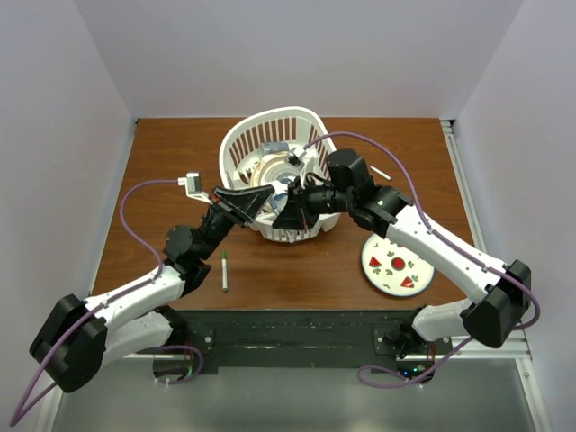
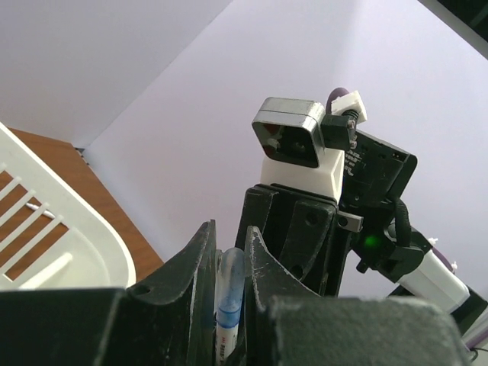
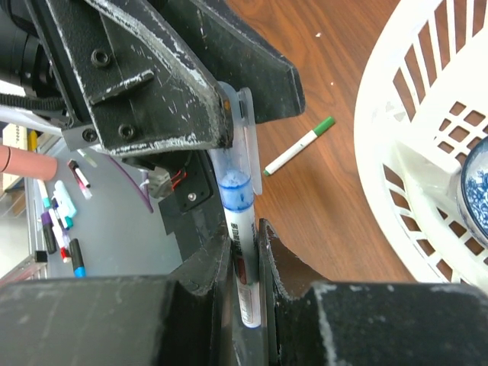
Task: Insert the pens into the pen caps
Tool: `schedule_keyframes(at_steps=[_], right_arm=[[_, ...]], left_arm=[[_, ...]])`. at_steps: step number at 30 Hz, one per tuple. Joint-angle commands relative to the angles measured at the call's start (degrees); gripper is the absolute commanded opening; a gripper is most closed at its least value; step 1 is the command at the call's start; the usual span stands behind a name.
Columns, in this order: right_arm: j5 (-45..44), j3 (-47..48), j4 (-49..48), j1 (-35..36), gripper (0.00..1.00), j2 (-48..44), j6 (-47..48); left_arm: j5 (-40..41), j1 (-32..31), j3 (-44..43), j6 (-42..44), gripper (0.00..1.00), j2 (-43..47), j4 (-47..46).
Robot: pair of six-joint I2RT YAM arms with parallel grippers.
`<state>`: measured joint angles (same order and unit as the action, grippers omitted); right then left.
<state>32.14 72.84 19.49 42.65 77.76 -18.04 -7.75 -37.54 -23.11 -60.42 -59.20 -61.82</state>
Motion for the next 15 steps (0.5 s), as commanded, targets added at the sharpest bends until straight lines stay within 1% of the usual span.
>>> schedule_keyframes(at_steps=[1,4,6,10,12,13,15], right_arm=[[-19.92,11.18,-36.45,-7.93,0.0,1.61,-2.44],[-19.92,11.8,-36.62,-10.04,0.0,1.61,-3.22],[-19.92,12.94,-36.28,-10.66,0.0,1.96,-3.23],[-18.35,15.05,-36.62,-10.84,0.0,3.63,-3.14],[-15.89,15.58,-37.06,-10.84,0.0,4.33,-2.44],[-15.01,15.84,-37.06,-10.75,0.0,4.59,-1.04],[-12.38,16.11,-36.63,-10.84,0.0,5.56,0.28]], left_arm=[[-30.49,-10.54,4.21,-1.9,0.0,-1.37,7.06],[-28.46,-10.62,4.22,0.03,0.0,1.01,11.88],[-28.11,-10.62,4.48,-0.22,0.0,1.37,11.99],[-28.9,-12.11,3.96,-1.8,0.0,-1.78,7.69],[-29.08,-12.64,4.74,-3.11,0.0,-3.02,3.49],[-28.99,-12.99,5.01,-4.86,0.0,-3.29,2.33],[-29.25,-13.52,4.75,-5.75,0.0,-3.82,1.8]])
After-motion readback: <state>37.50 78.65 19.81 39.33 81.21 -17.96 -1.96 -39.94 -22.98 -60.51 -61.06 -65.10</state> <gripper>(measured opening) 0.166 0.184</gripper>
